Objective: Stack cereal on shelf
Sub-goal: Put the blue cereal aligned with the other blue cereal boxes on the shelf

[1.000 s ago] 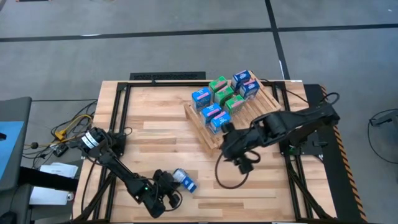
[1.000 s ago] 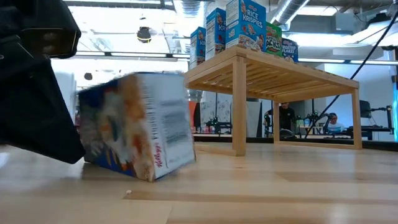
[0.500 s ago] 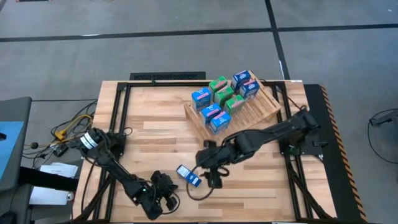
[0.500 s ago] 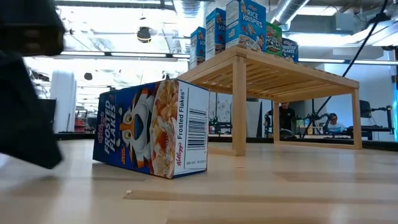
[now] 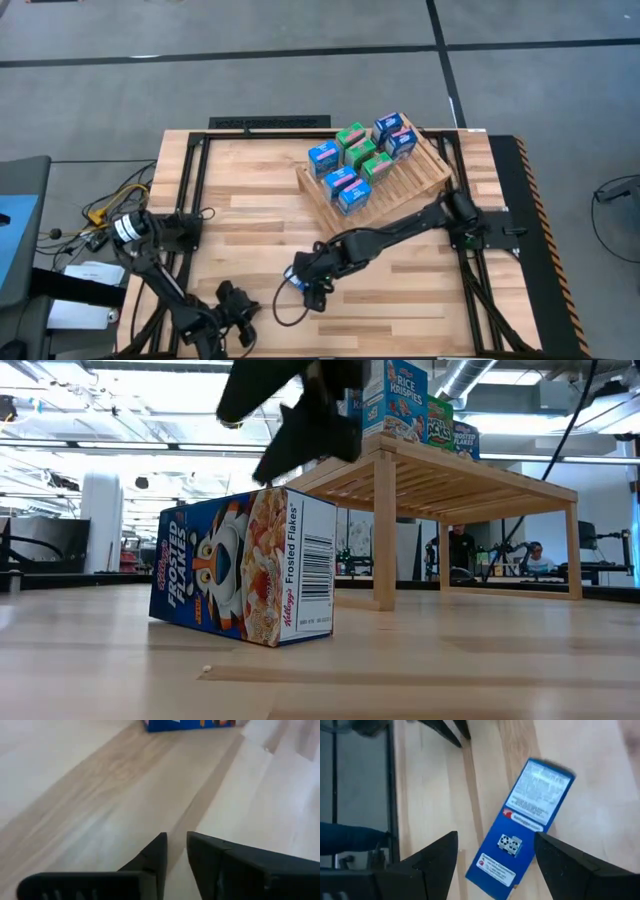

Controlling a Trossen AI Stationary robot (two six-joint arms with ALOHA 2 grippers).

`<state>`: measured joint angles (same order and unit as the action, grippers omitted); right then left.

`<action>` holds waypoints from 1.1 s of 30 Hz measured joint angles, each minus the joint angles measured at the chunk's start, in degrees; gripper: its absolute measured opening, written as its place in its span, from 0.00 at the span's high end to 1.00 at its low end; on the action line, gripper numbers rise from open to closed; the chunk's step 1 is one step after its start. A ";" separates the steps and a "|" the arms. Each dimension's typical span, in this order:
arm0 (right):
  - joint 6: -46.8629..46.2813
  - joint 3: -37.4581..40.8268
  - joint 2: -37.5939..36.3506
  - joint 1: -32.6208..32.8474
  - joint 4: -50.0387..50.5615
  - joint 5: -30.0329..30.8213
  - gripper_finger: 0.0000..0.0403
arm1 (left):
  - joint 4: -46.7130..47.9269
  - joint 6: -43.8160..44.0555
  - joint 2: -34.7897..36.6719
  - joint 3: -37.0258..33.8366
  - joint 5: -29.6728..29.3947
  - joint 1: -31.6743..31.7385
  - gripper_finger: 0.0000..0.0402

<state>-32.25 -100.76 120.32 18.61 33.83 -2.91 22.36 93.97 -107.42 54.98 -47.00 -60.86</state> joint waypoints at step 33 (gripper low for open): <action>-3.91 -16.73 7.28 -1.05 17.45 13.42 0.29 | 1.26 3.94 -0.24 0.02 -0.13 -0.26 0.67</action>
<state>-36.16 -117.49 127.60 17.56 51.28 10.51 23.62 97.91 -107.66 55.00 -47.13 -61.12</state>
